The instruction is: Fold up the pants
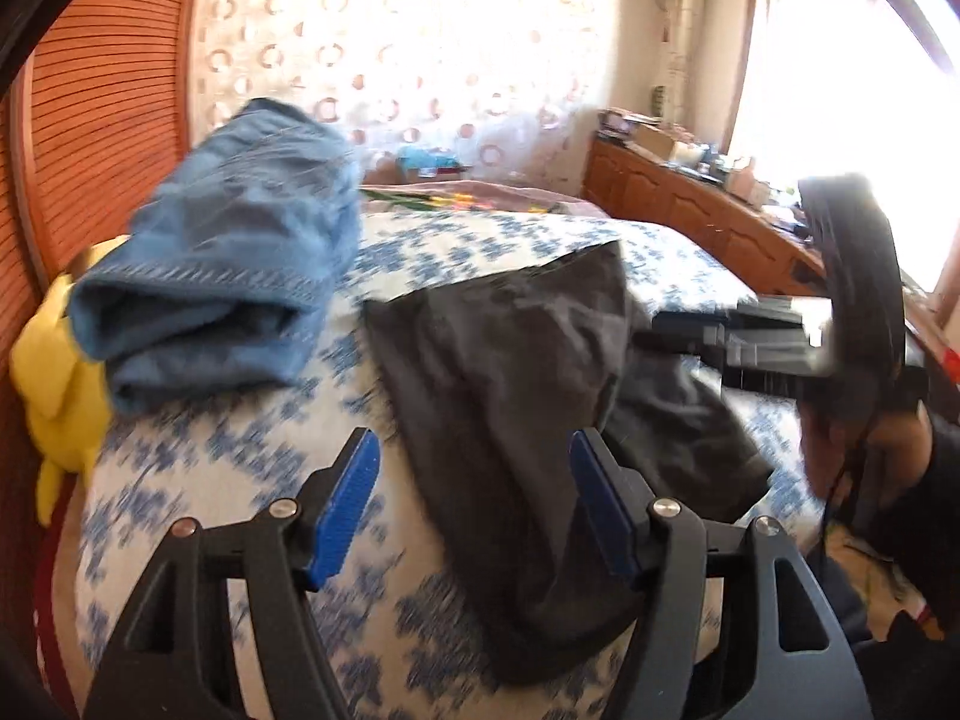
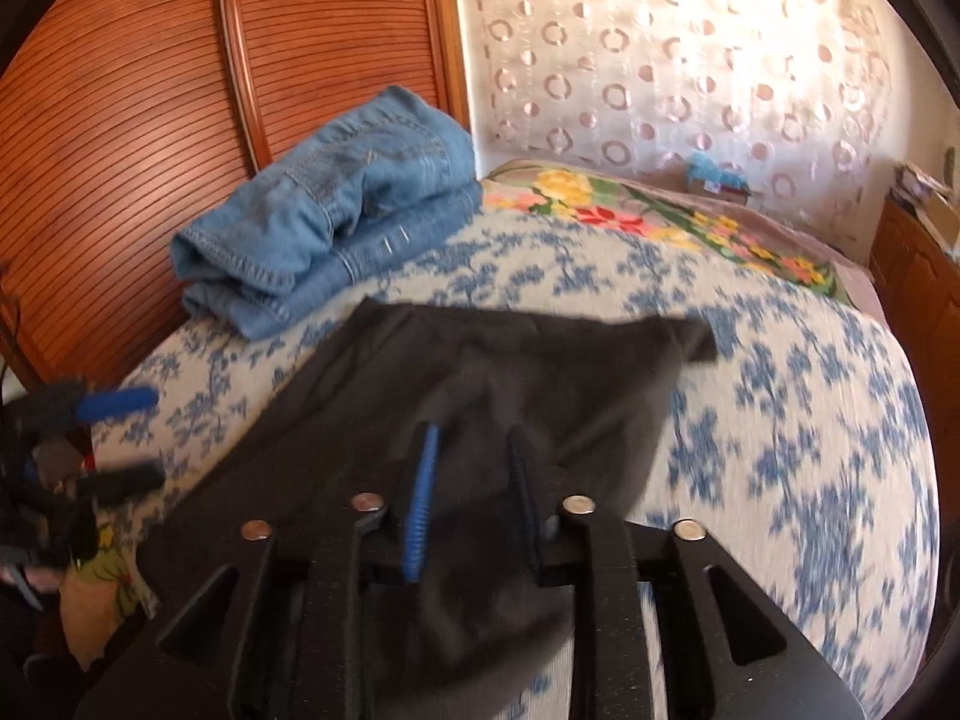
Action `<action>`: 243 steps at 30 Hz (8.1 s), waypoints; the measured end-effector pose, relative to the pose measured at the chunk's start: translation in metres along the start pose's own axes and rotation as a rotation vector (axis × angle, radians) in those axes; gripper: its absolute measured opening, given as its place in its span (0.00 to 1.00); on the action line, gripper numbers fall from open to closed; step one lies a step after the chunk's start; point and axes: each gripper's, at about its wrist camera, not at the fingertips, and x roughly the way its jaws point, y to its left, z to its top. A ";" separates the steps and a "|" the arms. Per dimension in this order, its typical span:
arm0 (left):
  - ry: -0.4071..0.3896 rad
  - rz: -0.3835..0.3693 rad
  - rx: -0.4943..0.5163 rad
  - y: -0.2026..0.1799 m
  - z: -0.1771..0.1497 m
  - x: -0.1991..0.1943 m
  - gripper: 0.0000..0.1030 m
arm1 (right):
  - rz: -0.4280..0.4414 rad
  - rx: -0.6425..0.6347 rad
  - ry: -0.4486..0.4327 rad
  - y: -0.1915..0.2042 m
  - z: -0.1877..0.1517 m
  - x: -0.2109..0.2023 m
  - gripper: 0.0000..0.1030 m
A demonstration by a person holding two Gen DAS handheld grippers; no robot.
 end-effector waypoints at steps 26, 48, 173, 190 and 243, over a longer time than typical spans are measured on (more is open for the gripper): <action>0.213 0.007 0.056 0.014 0.071 0.135 0.36 | -0.034 0.070 -0.014 -0.014 -0.039 -0.013 0.58; 0.241 0.069 0.069 0.011 0.082 0.148 0.14 | -0.049 0.068 -0.032 -0.013 -0.041 -0.015 0.58; 0.105 0.040 0.079 -0.002 0.000 0.066 0.64 | 0.058 0.043 0.012 0.015 -0.101 -0.105 0.01; 0.028 0.082 0.055 0.001 -0.002 0.055 0.64 | -0.048 0.045 -0.048 -0.050 -0.019 -0.046 0.29; 0.012 0.076 0.030 0.007 -0.001 0.056 0.64 | -0.006 0.109 0.011 -0.060 0.005 -0.019 0.37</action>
